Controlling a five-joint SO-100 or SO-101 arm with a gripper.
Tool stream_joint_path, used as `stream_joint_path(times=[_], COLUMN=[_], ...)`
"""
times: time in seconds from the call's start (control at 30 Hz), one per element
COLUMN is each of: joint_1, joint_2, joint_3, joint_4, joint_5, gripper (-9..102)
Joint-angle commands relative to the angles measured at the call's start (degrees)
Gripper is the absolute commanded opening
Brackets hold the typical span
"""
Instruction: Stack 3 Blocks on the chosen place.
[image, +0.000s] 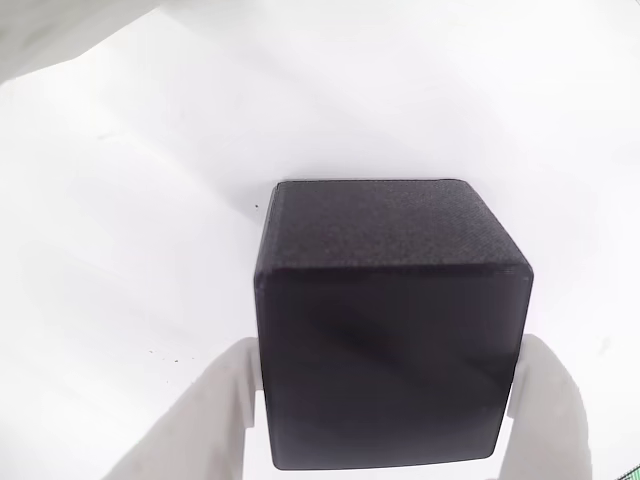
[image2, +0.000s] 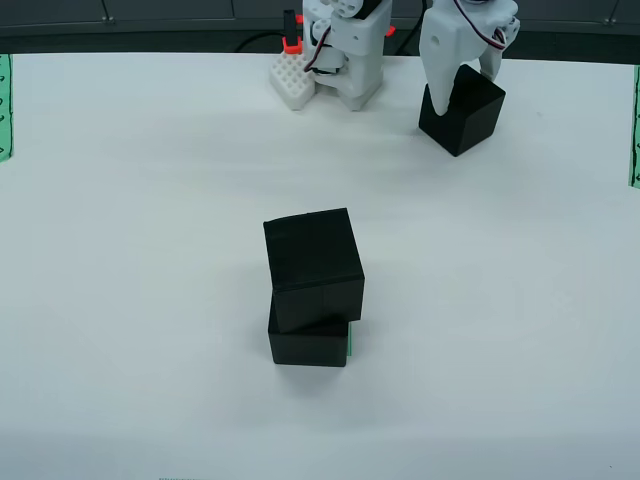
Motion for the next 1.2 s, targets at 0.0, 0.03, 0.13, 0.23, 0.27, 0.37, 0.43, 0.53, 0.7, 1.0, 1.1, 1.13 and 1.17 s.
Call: stream_joint_path(times=[0.0, 0.03, 0.13, 0.23, 0.27, 0.37, 0.43, 0.53, 0.7, 1.0, 1.1, 1.13, 1.17], joint_1=[-0.1, 0.0, 1.0, 3.4, 4.6, 8.9, 12.5, 18.8, 26.2, 27.5, 28.1, 28.9, 29.9], joint_2=[-0.4, -0.6, -0.6, -0.6, -0.6, -1.5, -3.3, -7.6, -14.9, -17.6, -16.1, -15.3, -14.3], joint_3=[0.1, -0.1, -1.0, -3.3, -4.3, -9.1, -13.0, -21.1, -35.4, -42.8, -42.1, -41.4, -40.4], joint_4=[-1.1, -1.1, -1.1, -1.1, -1.0, 0.4, 1.4, 1.6, 4.1, 6.9, 6.4, 5.4, 4.5], joint_5=[0.2, 0.3, 0.4, 0.6, 0.7, 1.1, 1.3, 4.1, 11.0, 18.6, 17.8, 17.2, 15.6], gripper=[20, 19, 18, 18, 18, 18, 18, 18, 18, 18, 18, 18, 18])
